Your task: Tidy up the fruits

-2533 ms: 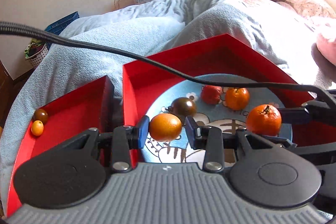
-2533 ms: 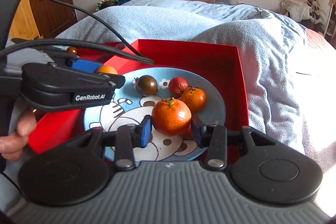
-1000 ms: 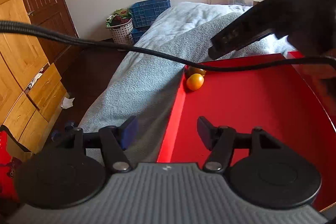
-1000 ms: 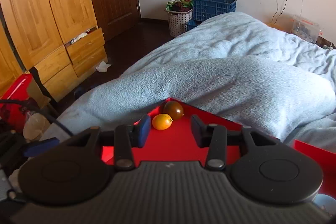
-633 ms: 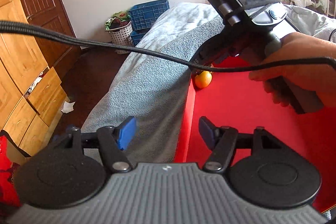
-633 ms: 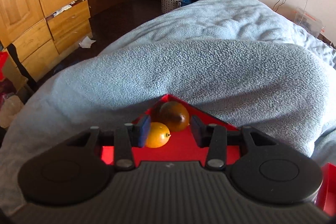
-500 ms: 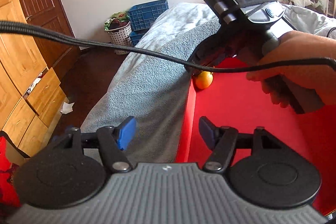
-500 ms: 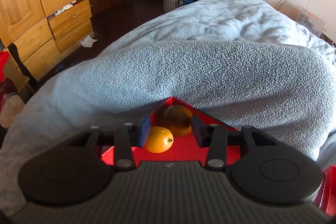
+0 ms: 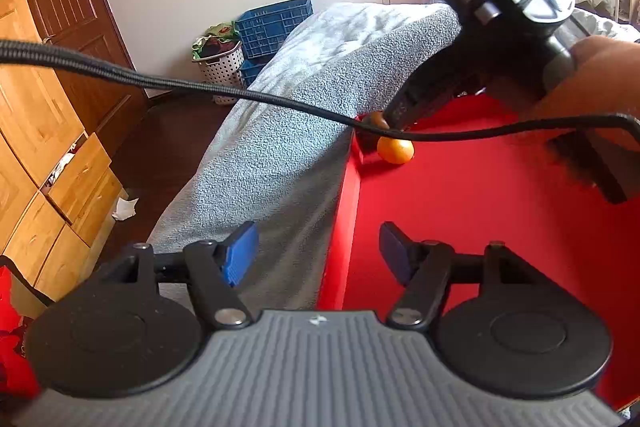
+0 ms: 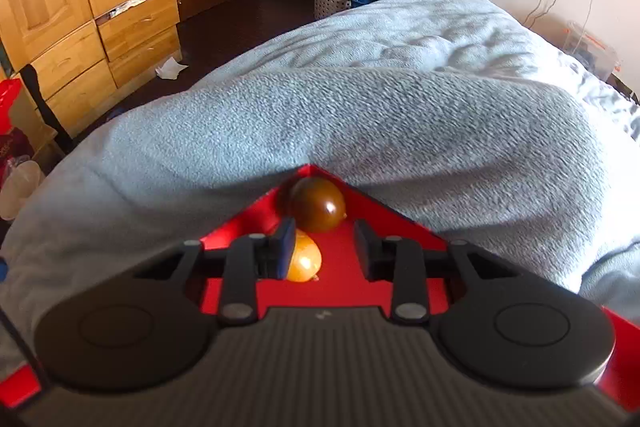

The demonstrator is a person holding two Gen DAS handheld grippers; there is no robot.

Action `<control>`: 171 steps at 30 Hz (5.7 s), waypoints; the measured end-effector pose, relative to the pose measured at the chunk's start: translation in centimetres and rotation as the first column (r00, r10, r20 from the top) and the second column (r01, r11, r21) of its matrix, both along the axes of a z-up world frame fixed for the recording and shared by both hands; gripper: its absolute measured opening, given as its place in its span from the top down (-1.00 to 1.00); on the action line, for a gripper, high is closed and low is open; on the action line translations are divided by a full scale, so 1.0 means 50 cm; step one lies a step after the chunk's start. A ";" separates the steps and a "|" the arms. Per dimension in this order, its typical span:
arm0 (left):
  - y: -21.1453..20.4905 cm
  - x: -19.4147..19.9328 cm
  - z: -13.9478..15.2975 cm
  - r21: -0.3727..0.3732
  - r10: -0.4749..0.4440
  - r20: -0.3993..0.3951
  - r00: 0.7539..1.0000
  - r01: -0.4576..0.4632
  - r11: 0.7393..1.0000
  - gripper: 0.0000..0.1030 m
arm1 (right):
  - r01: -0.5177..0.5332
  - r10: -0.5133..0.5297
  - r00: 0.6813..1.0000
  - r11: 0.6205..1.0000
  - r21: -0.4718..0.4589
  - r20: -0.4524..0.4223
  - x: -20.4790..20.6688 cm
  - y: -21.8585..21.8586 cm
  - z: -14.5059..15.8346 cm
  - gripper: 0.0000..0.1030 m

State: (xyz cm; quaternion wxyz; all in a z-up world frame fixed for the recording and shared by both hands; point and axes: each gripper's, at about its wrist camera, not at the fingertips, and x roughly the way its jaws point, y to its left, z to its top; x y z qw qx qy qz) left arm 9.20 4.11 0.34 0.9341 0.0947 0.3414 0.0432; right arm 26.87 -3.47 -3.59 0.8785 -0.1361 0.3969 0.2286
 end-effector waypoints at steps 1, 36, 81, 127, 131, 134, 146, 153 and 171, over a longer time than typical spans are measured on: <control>-0.001 -0.001 0.000 -0.002 -0.003 0.003 1.000 0.003 1.000 -0.39 | 0.019 -0.019 0.999 1.000 -0.010 -0.026 -0.001 -0.013 0.003 0.33; -0.093 0.126 -0.007 0.029 -0.053 0.075 0.996 0.051 0.998 -0.66 | 0.118 -0.142 0.982 0.977 0.180 0.126 -0.051 -0.254 0.148 0.41; -0.066 0.405 -0.172 -0.019 -0.035 -0.081 0.996 0.034 0.999 -0.11 | 0.111 -0.132 0.983 0.981 0.160 0.127 -0.100 -0.319 0.153 0.41; 0.117 0.120 -0.066 -0.195 0.156 -0.018 0.988 -0.156 0.968 -0.32 | -0.178 0.181 0.978 0.983 -0.035 0.105 0.018 0.039 -0.020 0.43; 0.102 0.109 -0.059 -0.143 0.120 0.019 0.993 -0.116 0.983 -0.48 | -0.132 0.131 0.985 0.991 -0.001 0.115 0.005 -0.015 0.030 0.40; 0.101 0.103 -0.058 -0.162 0.118 0.001 0.993 -0.116 0.980 -0.48 | -0.152 0.151 0.986 0.988 0.014 0.066 0.008 -0.018 0.025 0.33; 0.088 0.095 -0.063 -0.118 0.086 0.011 0.996 -0.084 0.989 -0.48 | -0.166 0.165 0.986 0.985 -0.049 -0.007 0.008 0.034 -0.053 0.33; -0.028 0.170 -0.050 0.070 0.024 0.088 0.996 -0.030 0.997 -0.48 | -0.038 0.038 0.987 0.999 -0.002 0.155 -0.035 -0.152 0.079 0.33; -0.141 0.374 -0.175 0.070 0.019 -0.049 0.999 -0.015 0.997 -0.23 | 0.112 -0.145 0.967 0.981 0.158 0.211 -0.127 -0.354 0.163 0.34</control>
